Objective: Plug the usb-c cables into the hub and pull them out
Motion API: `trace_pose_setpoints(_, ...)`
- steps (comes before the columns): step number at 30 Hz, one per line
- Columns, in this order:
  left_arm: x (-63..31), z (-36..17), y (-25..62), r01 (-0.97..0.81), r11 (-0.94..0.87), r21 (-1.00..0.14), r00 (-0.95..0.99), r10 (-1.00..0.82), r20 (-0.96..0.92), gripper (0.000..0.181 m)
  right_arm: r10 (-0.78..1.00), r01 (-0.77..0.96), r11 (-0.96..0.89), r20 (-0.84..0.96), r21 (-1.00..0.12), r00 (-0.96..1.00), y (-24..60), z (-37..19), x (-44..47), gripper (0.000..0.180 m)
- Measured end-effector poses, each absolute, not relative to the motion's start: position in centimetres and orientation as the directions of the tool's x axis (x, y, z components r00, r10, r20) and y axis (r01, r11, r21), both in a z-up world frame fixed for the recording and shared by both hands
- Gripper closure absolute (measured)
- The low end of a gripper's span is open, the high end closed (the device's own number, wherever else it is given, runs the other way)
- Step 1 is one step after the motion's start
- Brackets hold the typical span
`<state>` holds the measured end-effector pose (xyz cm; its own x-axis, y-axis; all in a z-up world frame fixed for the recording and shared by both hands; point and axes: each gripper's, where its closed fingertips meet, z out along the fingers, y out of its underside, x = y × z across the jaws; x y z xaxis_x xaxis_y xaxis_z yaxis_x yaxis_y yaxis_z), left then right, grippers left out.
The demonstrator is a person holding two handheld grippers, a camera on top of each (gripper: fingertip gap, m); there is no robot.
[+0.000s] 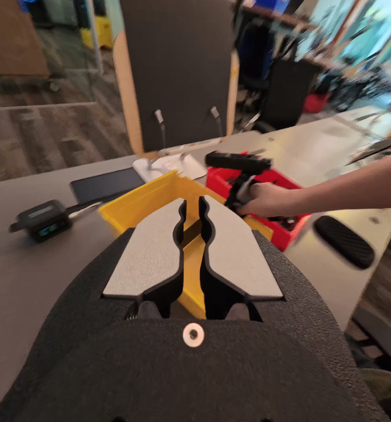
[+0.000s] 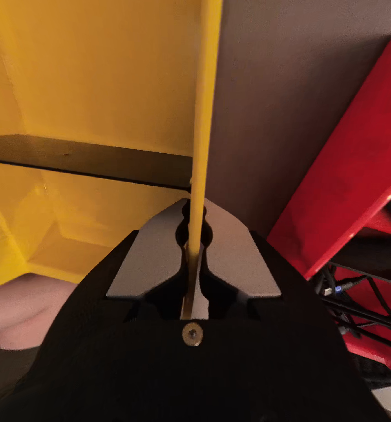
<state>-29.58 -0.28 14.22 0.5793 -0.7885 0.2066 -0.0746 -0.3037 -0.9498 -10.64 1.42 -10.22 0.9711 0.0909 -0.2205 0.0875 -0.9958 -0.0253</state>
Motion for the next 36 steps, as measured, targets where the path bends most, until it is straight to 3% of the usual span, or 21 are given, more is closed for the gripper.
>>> trace_pose_setpoints(3, -29.9, 17.0, -2.0, 0.064, -0.273, -0.96, 0.509, -0.818, 0.266, 0.171, 0.149, 0.156, -0.988, -0.254, 0.007, 0.956, 1.0, -7.5, -11.1, 0.173)
trace_pose_setpoints(7, -31.4, 19.1, -3.1, 0.168, -0.21, -0.963, 0.557, -0.786, 0.269, 0.169, 0.24, 0.253, -0.967, -0.27, 0.016, 0.933, 0.1, -2.2, -9.1, 0.173)
trace_pose_setpoints(11, -30.4, 19.2, -4.1, 0.137, -0.202, -0.97, 0.553, -0.797, 0.244, 0.162, 0.275, 0.287, -0.958, -0.254, 0.01, 0.927, -1.3, 3.7, -0.6, 0.172)
trace_pose_setpoints(15, -27.3, 17.4, -3.7, 0.02, -0.253, -0.967, 0.542, -0.81, 0.223, 0.16, 0.213, 0.213, -0.977, -0.203, -0.022, 0.956, -3.8, 6.8, 12.7, 0.173)
trace_pose_setpoints(18, -23.7, 14.6, -3.0, -0.139, -0.307, -0.942, 0.531, -0.826, 0.19, 0.159, 0.154, 0.138, -0.986, -0.185, -0.095, 0.971, -6.6, 5.6, 22.1, 0.173)
trace_pose_setpoints(24, -12.0, 7.6, -3.0, -0.409, -0.358, -0.839, 0.341, -0.913, 0.223, 0.155, -0.046, -0.144, -0.961, -0.376, -0.236, 0.926, -11.6, 1.3, 33.3, 0.174)
trace_pose_setpoints(27, -7.0, 2.0, -2.2, -0.547, -0.404, -0.733, 0.323, -0.91, 0.26, 0.15, -0.093, -0.251, -0.898, -0.401, -0.362, 0.911, -12.1, 0.1, 36.5, 0.173)
trace_pose_setpoints(30, -5.3, -2.5, -0.9, -0.732, -0.414, -0.541, 0.36, -0.909, 0.208, 0.148, -0.171, -0.348, -0.827, -0.391, -0.441, 0.904, -12.5, -1.1, 39.0, 0.172)
trace_pose_setpoints(32, -5.2, -3.4, -1.0, -0.767, -0.458, -0.449, 0.39, -0.889, 0.241, 0.148, -0.203, -0.367, -0.808, -0.366, -0.461, 0.908, -12.9, -2.2, 40.0, 0.172)
trace_pose_setpoints(36, -3.8, -3.4, 1.6, -0.693, -0.606, -0.39, 0.525, -0.795, 0.303, 0.153, -0.275, -0.395, -0.82, -0.321, -0.414, 0.906, -13.9, -4.9, 41.1, 0.172)
